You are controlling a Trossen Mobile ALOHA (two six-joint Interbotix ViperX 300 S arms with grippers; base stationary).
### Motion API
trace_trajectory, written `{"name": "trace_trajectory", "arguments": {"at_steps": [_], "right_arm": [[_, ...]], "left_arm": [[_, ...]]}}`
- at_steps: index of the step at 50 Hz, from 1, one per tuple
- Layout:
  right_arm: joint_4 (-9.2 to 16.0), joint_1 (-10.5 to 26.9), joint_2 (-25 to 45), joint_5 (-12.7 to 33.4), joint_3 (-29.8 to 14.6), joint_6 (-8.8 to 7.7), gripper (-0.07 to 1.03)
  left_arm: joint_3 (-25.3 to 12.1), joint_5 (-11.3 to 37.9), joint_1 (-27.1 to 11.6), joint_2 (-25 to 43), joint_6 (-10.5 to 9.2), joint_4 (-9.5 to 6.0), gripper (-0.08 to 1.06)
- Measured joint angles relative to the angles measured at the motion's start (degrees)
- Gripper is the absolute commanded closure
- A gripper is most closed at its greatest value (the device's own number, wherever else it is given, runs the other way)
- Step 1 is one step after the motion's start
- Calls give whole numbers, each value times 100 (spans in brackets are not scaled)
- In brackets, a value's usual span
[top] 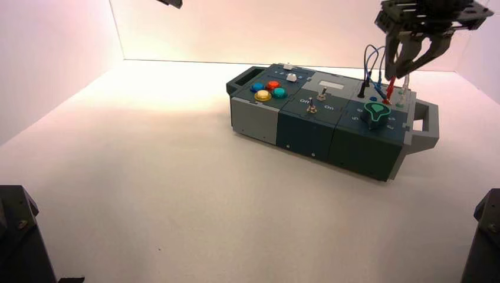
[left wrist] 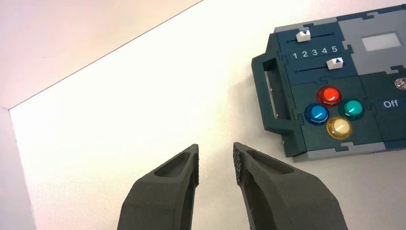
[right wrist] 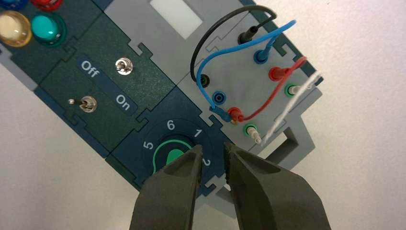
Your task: Pull the red wire.
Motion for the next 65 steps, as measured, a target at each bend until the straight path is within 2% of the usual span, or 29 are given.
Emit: {"name": "trace_trajectory", "arguments": {"at_steps": [12,26,65], "right_arm": [[9,-18,141,-26,-79,0,67],[-9,-439,202,-53,-79,0,67],[-53,-439,844,-220,-272,0,67]], "left_arm": [[0,9,-79,9,9,9,57],[0,9,-97,-9,9,9,57],[0,26,-264,-35,9,9,57]]}}
